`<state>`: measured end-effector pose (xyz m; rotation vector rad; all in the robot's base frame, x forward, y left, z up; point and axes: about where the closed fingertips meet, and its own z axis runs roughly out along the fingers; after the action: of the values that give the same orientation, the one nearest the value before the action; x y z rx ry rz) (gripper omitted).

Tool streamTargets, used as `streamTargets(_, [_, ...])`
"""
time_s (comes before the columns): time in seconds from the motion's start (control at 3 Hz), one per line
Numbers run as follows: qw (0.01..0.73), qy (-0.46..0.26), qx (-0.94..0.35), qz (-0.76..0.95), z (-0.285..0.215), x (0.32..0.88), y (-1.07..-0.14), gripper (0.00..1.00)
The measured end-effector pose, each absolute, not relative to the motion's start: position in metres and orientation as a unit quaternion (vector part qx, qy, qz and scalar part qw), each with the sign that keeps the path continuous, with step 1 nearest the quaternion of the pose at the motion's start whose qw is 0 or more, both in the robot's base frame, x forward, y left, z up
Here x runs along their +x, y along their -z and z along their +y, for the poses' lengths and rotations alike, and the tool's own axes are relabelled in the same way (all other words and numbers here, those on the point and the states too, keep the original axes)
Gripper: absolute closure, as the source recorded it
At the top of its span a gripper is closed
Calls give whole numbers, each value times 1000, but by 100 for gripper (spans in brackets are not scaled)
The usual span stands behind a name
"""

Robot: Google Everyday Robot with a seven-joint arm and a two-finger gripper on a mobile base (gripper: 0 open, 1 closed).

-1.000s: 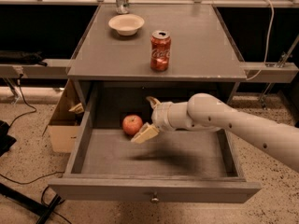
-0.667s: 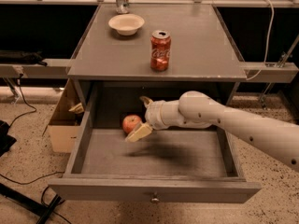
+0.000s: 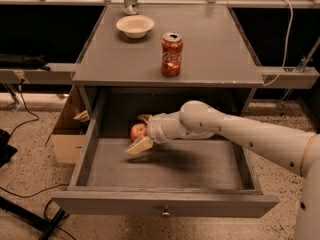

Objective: Pick apple from top drawer and place on counter

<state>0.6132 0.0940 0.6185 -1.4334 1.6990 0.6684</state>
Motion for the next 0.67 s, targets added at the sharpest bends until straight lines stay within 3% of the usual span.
streamTargets(0.67, [407,-251,-582,658,101,609,-646,65])
